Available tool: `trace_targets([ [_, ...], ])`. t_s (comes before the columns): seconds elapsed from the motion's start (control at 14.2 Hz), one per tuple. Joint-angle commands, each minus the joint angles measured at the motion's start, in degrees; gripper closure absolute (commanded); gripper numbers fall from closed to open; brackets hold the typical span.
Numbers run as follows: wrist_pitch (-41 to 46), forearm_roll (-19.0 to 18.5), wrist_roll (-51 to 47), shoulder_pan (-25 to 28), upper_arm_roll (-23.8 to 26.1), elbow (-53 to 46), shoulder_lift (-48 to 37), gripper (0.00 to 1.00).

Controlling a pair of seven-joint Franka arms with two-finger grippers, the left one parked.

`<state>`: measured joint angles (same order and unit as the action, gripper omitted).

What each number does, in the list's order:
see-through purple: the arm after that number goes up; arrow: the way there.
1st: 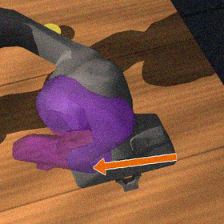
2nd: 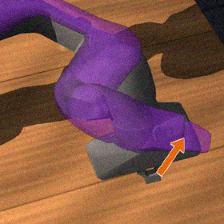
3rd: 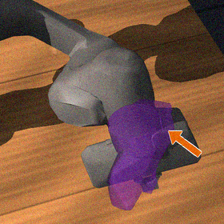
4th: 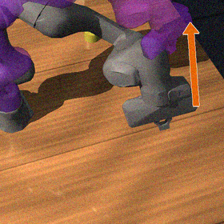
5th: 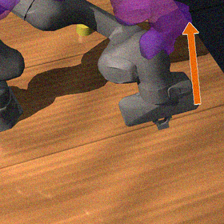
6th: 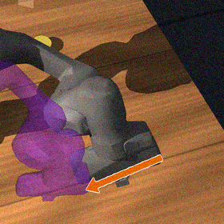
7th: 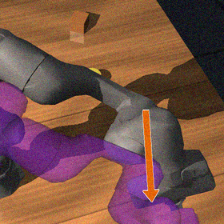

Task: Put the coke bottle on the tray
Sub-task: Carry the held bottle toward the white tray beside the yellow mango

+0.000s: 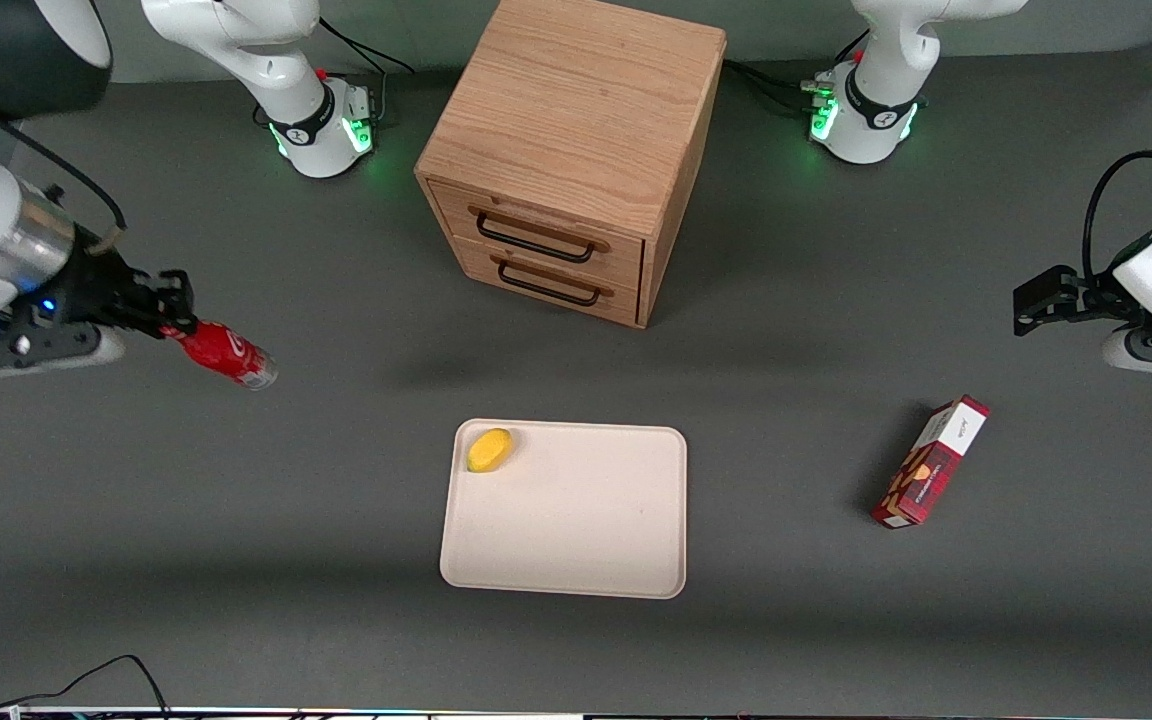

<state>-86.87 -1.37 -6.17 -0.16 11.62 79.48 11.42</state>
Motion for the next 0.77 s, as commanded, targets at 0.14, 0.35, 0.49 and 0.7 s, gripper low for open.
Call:
trace_targets([
  [0.14,-6.1,0.1,-5.2,8.4,-0.5,-12.7,15.8,1.0],
  [0.35,-12.0,-0.4,-6.8,13.7,-2.3,-17.9,23.6,1.0],
  [0.49,-15.1,-0.4,-7.5,16.5,-3.5,-19.7,27.8,1.0],
  [0.7,-20.4,-0.4,-7.5,17.9,-4.5,-19.9,31.2,1.0],
])
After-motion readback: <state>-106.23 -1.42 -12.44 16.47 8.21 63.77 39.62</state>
